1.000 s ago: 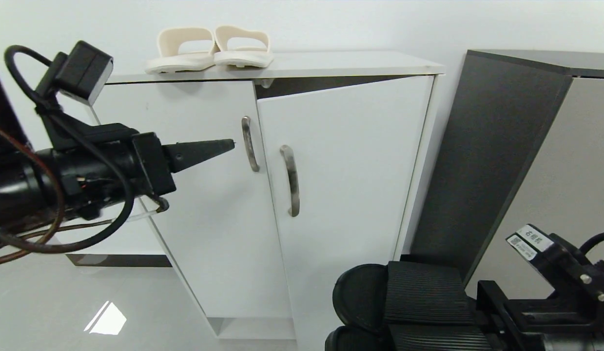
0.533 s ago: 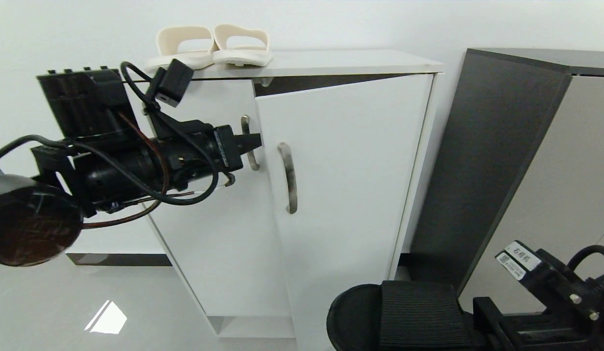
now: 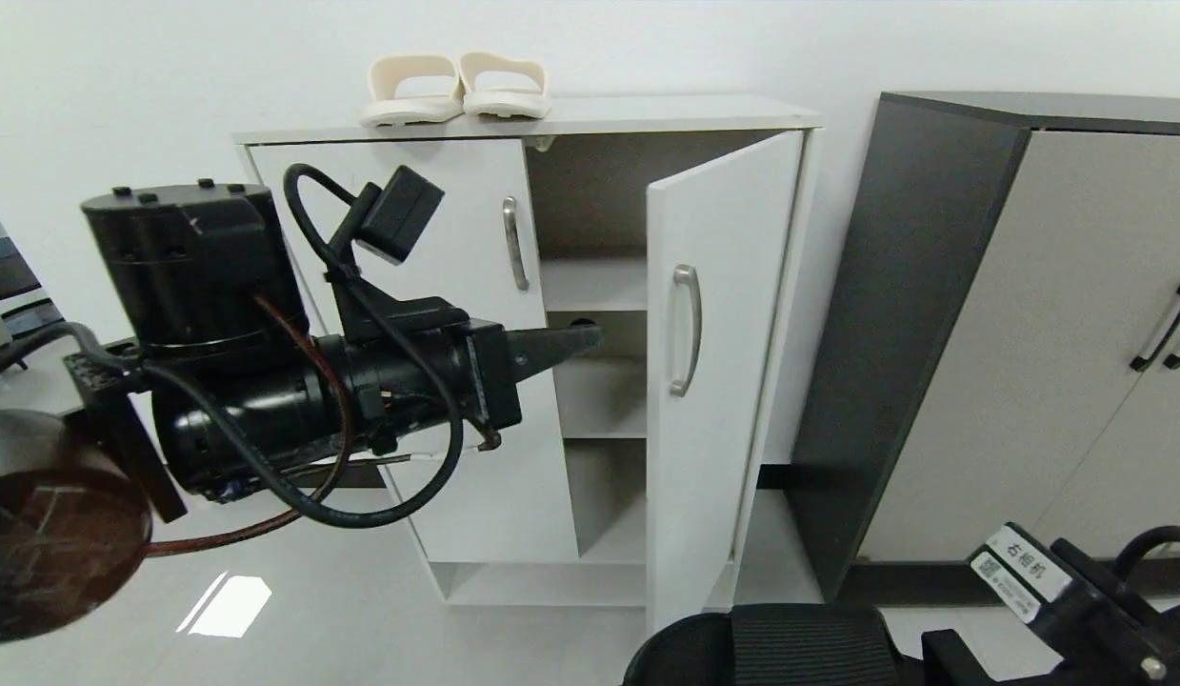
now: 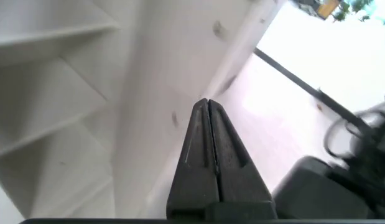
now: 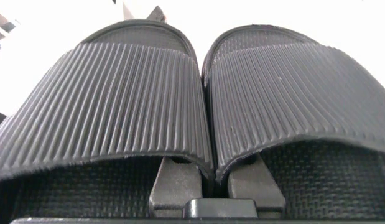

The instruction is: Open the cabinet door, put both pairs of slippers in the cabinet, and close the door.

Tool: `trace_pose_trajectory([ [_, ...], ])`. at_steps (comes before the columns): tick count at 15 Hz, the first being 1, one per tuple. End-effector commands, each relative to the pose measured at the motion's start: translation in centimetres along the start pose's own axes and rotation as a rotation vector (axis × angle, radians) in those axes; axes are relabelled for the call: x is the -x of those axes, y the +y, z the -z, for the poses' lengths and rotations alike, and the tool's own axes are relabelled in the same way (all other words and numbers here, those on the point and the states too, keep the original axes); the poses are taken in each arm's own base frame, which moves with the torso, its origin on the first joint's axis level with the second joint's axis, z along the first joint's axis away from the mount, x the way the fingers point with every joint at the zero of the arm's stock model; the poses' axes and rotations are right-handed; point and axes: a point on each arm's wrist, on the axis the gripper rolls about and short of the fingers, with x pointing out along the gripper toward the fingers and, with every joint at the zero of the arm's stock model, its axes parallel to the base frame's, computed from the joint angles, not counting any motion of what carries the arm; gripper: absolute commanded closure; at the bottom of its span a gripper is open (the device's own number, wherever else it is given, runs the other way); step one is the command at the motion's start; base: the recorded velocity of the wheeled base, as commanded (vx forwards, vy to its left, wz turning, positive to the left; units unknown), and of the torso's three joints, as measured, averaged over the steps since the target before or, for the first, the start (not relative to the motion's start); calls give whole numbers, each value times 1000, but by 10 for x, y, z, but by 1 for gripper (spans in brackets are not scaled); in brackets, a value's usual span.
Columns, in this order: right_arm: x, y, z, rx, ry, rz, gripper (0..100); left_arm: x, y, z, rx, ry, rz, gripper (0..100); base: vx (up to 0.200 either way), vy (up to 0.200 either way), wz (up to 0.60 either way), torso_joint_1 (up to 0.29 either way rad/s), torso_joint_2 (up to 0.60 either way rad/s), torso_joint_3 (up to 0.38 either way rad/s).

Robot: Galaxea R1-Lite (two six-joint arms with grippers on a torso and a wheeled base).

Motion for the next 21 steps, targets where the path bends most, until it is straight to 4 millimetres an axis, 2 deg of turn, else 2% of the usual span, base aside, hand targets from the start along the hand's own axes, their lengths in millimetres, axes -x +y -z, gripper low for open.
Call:
trace_pose_trajectory([
  [1, 0, 1, 0, 4, -2, -6, 100, 10, -7, -1, -5, -12, 6, 100, 0, 0, 0, 0, 0, 0],
  [4, -1, 2, -2, 9, -7, -5, 100, 16, -3, 0, -14, -36, -15, 100, 0, 0, 0, 0, 0, 0],
  [6, -7, -2, -12, 10, -25, 32, 100, 30, -1, -7, -26, -79, -66, 100, 0, 0, 0, 0, 0, 0],
  [8, -21, -3, -29, -49, -50, 137, 100, 47, -1, -4, -26, -93, -109, 100, 0, 0, 0, 0, 0, 0],
  [9, -34, -1, -39, -126, -59, 208, 100, 63, -4, -3, -33, -112, -137, 100, 0, 0, 0, 0, 0, 0],
  [11, -58, -8, -44, -142, -58, 347, 100, 87, -8, 0, -46, -144, -181, 100, 0, 0, 0, 0, 0, 0],
  [15, -112, -44, -44, -164, -94, 705, 100, 120, -18, 0, -75, -224, -273, 100, 0, 0, 0, 0, 0, 0],
  [16, -117, -49, -45, -162, -104, 746, 100, 128, -21, -1, -76, -235, -307, 100, 0, 0, 0, 0, 0, 0],
  [17, -123, -62, -45, -162, -113, 825, 100, 146, -32, 1, -85, -230, -362, 100, 0, 0, 0, 0, 0, 0],
  [19, -124, -81, -46, -158, -124, 903, 100, 169, -49, 12, -122, -174, -415, 100, 0, 0, 0, 0, 0, 0],
  [21, -113, -111, -48, -124, -111, 995, 100, 201, -71, 30, -211, -121, -507, 100, 0, 0, 0, 0, 0, 0],
])
